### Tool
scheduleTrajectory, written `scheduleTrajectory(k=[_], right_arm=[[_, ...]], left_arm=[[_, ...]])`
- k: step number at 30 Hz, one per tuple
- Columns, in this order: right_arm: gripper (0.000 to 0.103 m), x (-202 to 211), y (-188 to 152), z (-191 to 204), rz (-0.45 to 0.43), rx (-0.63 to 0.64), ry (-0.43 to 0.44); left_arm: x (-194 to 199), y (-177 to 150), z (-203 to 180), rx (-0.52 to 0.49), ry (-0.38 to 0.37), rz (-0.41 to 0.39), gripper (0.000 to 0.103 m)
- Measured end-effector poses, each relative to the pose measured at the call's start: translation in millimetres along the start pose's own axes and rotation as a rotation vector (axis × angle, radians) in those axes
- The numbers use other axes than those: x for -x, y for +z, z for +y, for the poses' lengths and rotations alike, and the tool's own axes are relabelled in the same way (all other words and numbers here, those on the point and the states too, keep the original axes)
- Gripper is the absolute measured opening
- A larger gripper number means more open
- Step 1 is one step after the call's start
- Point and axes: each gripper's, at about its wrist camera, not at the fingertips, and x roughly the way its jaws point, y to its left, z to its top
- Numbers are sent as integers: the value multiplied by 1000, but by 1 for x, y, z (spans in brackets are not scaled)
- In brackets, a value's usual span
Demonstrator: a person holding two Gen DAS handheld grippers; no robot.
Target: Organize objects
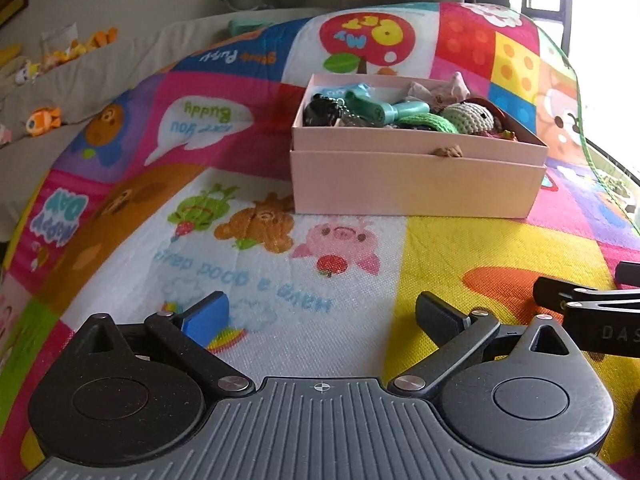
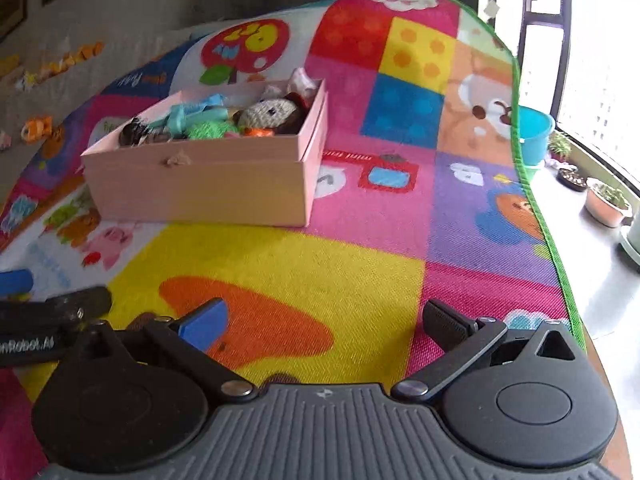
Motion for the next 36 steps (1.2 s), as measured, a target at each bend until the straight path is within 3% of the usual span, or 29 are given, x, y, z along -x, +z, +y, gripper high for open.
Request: scheduleTrajectory(k=[36], right_arm=[[103,-4,2,4,1,6,18]], left_arm=[[-2,0,0,5,0,1,103]])
